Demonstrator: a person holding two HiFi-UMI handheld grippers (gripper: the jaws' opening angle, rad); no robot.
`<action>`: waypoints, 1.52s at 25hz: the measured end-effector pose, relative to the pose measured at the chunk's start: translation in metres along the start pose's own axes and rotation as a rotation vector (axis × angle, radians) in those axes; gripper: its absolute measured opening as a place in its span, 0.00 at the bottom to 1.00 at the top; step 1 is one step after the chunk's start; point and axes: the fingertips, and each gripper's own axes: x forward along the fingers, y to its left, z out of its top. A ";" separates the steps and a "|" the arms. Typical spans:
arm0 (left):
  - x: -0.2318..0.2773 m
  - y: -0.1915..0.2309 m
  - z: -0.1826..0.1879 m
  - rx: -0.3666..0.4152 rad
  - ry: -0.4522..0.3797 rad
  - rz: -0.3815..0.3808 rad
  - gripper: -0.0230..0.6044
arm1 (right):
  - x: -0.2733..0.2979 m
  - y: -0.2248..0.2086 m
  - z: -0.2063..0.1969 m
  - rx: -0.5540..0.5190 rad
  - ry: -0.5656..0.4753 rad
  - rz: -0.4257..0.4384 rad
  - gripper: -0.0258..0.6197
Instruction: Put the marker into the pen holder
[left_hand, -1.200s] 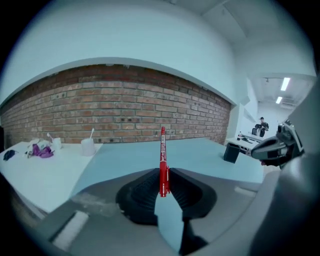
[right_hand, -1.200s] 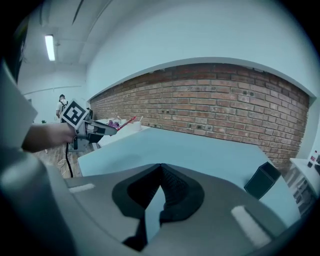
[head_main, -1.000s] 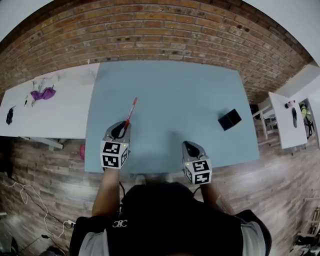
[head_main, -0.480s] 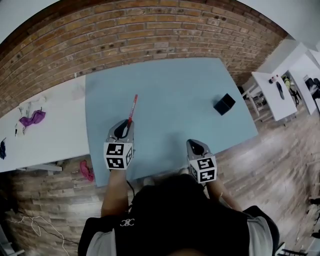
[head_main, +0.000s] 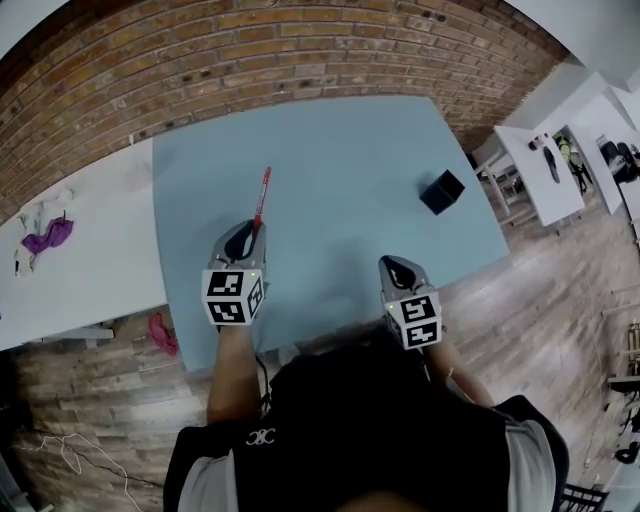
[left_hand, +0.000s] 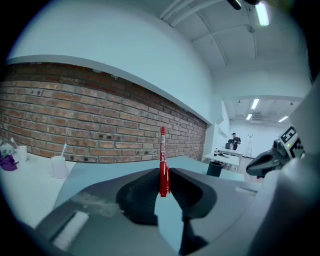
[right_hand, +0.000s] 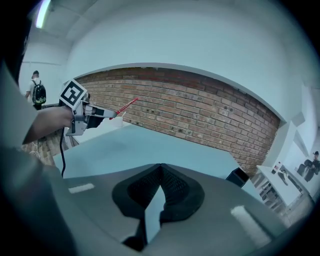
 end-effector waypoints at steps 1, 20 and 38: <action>0.003 -0.002 0.000 -0.001 0.000 0.008 0.14 | 0.002 -0.005 -0.002 -0.004 0.001 0.009 0.05; 0.100 -0.135 0.005 -0.029 -0.074 0.215 0.14 | 0.030 -0.197 -0.043 0.018 -0.110 0.340 0.05; 0.218 -0.347 0.023 0.229 0.054 0.205 0.14 | -0.060 -0.395 -0.108 0.194 -0.230 0.405 0.05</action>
